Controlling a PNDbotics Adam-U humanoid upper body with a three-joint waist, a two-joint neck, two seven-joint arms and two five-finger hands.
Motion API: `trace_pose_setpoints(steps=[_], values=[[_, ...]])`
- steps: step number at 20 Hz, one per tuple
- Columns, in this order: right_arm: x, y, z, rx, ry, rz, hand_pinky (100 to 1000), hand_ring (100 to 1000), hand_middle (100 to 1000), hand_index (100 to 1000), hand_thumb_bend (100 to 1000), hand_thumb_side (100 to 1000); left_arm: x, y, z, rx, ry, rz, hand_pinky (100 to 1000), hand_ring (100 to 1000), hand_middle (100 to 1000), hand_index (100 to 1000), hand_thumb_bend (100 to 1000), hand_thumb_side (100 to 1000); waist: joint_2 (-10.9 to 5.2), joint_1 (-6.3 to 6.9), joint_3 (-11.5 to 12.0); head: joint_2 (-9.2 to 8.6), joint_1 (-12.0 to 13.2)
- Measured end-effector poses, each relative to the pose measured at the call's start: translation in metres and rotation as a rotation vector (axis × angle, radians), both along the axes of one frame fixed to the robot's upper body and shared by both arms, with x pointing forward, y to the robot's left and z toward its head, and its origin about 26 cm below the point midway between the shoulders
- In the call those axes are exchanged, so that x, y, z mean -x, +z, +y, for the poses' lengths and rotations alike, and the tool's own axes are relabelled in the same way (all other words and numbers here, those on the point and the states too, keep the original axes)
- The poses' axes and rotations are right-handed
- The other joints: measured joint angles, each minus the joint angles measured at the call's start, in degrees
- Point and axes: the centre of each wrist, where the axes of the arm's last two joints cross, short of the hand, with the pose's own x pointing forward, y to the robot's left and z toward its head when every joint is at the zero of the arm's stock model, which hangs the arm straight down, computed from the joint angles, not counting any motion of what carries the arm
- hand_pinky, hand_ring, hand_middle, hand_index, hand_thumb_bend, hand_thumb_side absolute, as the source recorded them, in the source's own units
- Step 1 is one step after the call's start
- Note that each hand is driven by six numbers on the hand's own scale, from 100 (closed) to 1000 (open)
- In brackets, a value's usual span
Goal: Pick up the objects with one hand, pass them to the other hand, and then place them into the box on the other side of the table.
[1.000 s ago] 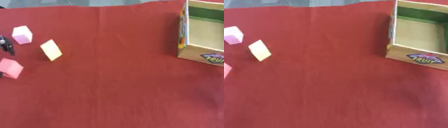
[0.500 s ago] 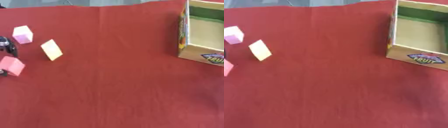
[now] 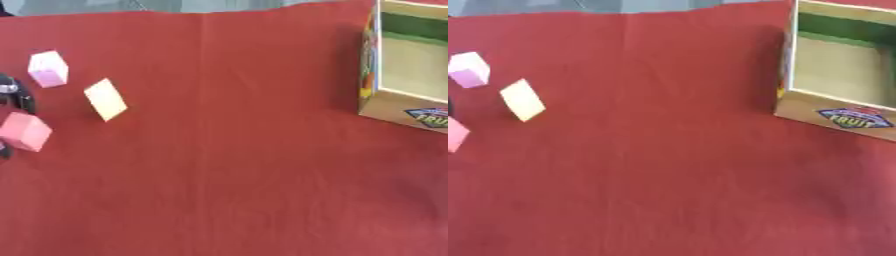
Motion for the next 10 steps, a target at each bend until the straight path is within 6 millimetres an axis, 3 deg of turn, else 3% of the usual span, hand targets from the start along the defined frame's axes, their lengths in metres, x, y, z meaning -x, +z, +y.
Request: trace_pose_setpoints(steps=[10], values=[[0.0001,-0.0006,0.0002,-0.003,0.000,0.001,931,1000,849,956,100,606,-0.0001,-0.0020,0.0028,-0.032,0.002,-0.001,768,749,652,679,589,100,0.00,-0.02,-0.1,-0.04,0.0]])
